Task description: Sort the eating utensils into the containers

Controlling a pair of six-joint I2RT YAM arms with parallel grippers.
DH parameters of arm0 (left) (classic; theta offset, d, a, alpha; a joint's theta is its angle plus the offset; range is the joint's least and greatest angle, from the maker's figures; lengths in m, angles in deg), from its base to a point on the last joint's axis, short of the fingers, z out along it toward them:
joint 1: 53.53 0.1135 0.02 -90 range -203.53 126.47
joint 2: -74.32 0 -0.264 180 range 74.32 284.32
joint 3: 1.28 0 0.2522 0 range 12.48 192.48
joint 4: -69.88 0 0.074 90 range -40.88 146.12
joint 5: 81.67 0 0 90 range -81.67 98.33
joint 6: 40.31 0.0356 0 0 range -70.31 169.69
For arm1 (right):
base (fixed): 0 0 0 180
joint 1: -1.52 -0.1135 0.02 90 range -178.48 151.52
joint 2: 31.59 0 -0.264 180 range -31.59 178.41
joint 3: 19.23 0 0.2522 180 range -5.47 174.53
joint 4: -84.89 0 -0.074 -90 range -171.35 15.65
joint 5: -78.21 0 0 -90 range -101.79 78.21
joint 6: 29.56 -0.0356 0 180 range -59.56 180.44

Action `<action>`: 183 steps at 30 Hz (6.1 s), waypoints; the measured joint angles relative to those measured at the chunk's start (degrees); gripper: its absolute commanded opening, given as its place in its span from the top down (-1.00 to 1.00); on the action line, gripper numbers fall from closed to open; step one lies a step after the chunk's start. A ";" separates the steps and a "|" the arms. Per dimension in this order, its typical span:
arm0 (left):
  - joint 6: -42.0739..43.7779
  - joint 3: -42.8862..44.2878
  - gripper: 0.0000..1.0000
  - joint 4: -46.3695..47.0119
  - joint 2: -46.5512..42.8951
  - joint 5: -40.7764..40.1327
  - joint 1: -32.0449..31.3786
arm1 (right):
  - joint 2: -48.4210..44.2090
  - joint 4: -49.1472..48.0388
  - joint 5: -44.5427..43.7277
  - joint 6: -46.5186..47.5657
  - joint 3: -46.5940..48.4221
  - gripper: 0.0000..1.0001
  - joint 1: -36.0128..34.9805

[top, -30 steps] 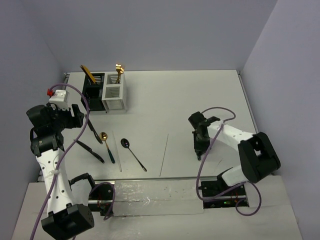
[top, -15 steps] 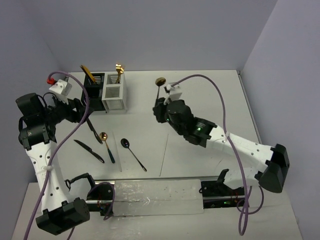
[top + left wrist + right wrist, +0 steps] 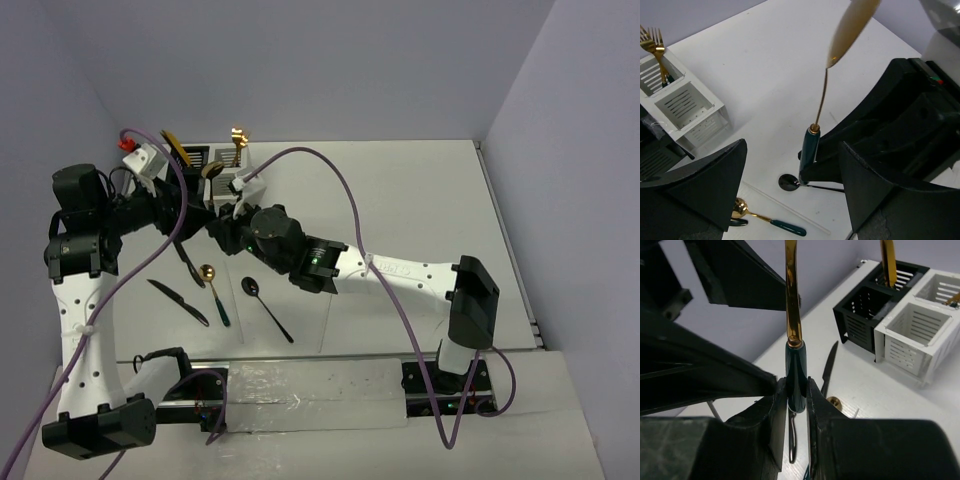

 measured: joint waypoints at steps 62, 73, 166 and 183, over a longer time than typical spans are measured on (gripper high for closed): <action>-18.99 -11.19 1.00 75.06 44.57 -33.09 2.89 | -20.92 -7.37 10.60 -2.60 -34.38 -1.00 8.00; -19.32 -16.76 0.67 86.60 47.82 -34.67 2.89 | -22.27 -4.70 8.70 -1.55 -34.36 -1.00 8.00; -0.04 -29.18 -0.40 33.86 0.50 -31.61 5.07 | -0.35 -7.37 -14.73 4.90 -1.79 1.00 11.63; -3.02 -33.35 -0.33 35.89 1.42 -36.37 8.22 | 46.21 -25.16 -15.41 9.01 36.92 1.00 15.34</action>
